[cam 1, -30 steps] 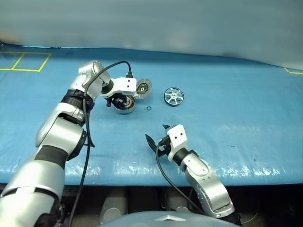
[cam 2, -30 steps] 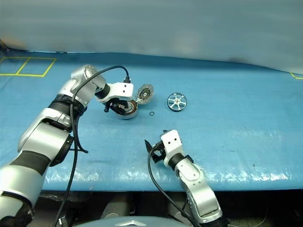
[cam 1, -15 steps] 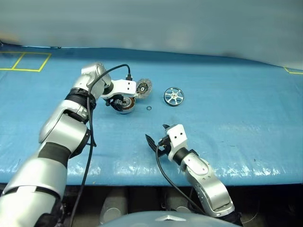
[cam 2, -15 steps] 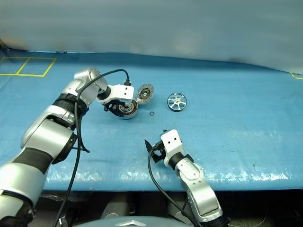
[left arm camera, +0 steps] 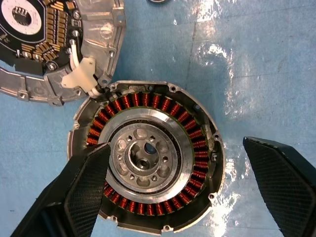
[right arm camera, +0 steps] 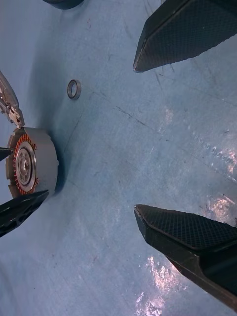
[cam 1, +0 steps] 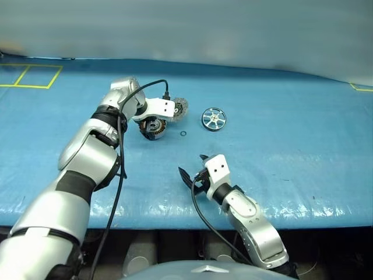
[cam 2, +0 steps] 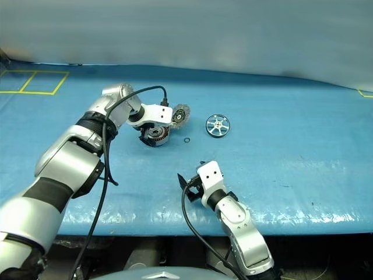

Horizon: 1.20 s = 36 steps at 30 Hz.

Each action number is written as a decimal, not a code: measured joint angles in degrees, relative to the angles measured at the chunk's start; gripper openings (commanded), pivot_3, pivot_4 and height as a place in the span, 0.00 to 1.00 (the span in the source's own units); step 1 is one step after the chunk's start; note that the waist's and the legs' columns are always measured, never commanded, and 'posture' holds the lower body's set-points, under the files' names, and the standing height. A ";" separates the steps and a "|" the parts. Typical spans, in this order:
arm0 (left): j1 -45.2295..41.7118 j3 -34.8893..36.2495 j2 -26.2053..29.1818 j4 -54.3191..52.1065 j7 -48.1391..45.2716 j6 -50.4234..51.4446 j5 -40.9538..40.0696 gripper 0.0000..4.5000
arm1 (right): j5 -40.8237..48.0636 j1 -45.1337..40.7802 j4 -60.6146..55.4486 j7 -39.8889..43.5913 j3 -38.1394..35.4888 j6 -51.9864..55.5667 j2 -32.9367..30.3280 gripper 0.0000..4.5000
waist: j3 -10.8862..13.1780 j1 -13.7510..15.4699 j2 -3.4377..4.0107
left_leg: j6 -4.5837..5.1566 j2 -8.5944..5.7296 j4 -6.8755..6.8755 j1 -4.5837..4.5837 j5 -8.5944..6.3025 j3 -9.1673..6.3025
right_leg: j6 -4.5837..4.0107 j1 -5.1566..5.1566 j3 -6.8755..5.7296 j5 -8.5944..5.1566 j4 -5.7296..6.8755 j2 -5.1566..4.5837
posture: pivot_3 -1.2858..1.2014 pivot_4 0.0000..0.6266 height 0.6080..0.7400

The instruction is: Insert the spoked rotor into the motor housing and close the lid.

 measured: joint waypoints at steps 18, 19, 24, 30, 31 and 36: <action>-0.44 -2.46 0.19 0.75 -8.52 -1.17 3.13 1.00 | -0.01 0.06 0.00 0.05 0.31 -0.01 -0.18 1.00 | 0.00 -0.01 0.00 | 0.00 0.01 0.00 -0.01 0.00 -0.01 | 0.00 0.00 0.00 0.00 0.00 0.00 | 0.52 0.24 1.00; -0.44 -2.47 0.17 0.75 -8.39 -1.15 3.29 1.00 | -0.01 0.06 0.00 0.04 0.35 -0.01 -0.18 1.00 | 0.00 -0.01 0.00 | 0.00 0.01 0.00 -0.01 0.00 -0.01 | 0.00 0.00 0.00 0.00 0.00 0.00 | 0.52 0.24 1.00; -0.44 -2.48 -0.03 1.16 -6.65 -1.00 3.82 1.00 | -0.03 0.19 0.00 -0.02 0.62 -0.09 -0.14 1.00 | 0.00 0.01 0.00 | 0.00 0.01 0.01 0.00 0.00 -0.02 | 0.01 0.00 0.01 -0.01 0.00 0.00 | 0.52 0.24 1.00; -0.43 -2.47 -1.14 2.32 -4.72 -0.82 3.90 1.00 | -0.24 0.57 0.00 -0.22 0.62 -0.18 0.07 1.00 | 0.00 0.03 0.00 | 0.00 0.00 0.01 -0.01 0.00 -0.01 | 0.01 0.00 0.00 -0.01 0.00 0.01 | 0.52 0.24 1.00; -0.43 -2.48 -1.37 2.60 -4.33 -0.82 3.90 1.00 | -0.26 0.57 0.00 -0.26 0.66 -0.21 0.17 1.00 | 0.00 0.03 0.00 | 0.00 0.01 0.01 -0.01 0.00 -0.01 | 0.01 0.00 0.00 -0.01 0.00 0.00 | 0.52 0.24 1.00; -0.42 -2.49 -2.00 2.97 -3.91 -0.91 4.00 0.81 | -0.42 0.57 0.00 -0.49 0.64 -0.29 0.34 1.00 | 0.00 0.00 0.00 | 0.00 0.00 0.01 -0.01 0.00 -0.01 | 0.00 0.00 0.01 0.00 0.00 0.01 | 0.52 0.24 1.00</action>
